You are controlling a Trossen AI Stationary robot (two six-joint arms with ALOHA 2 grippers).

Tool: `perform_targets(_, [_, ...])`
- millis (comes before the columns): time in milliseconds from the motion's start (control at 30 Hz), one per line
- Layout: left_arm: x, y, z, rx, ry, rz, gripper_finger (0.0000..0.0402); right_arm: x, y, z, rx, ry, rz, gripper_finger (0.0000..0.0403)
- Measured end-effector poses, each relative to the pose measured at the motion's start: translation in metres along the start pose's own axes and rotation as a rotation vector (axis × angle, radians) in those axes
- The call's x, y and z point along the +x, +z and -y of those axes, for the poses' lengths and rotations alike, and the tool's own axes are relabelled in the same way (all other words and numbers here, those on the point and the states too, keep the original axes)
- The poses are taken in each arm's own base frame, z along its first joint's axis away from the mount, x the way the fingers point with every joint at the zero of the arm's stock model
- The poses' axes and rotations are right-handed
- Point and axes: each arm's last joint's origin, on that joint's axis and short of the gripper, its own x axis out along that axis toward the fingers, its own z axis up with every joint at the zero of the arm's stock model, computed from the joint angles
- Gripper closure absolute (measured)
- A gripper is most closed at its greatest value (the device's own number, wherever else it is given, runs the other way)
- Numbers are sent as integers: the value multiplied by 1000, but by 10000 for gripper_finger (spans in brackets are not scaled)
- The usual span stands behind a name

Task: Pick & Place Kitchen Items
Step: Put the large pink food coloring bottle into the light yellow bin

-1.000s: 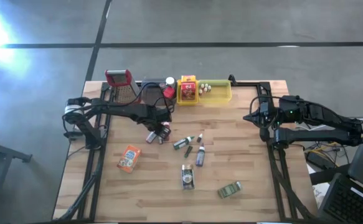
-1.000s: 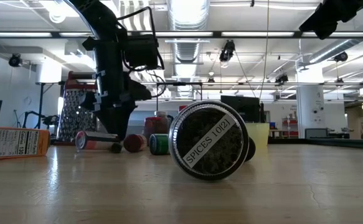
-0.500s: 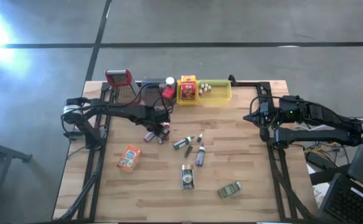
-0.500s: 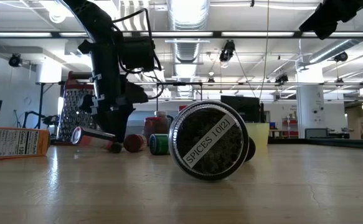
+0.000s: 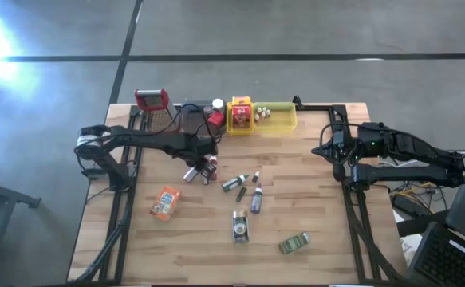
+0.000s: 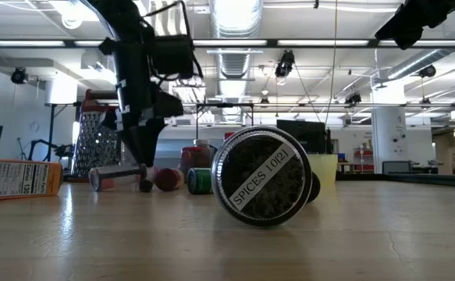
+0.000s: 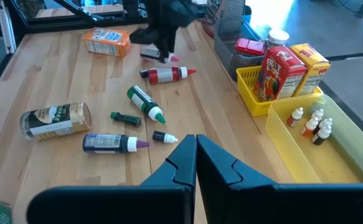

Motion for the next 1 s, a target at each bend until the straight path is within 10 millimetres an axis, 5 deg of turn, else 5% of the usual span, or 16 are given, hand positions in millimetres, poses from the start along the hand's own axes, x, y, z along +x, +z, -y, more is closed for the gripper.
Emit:
perform_targets(433, [-51,0,-11,-22,-4,191,325,0,0,0,4,0,0,394])
perform_targets(633, [-47,1,-11,-62,7,176,308,0,0,0,0,0,0,394])
perform_targets(1000, [-17,5,-8,-74,18,62,195,0,0,0,3,0,0,394])
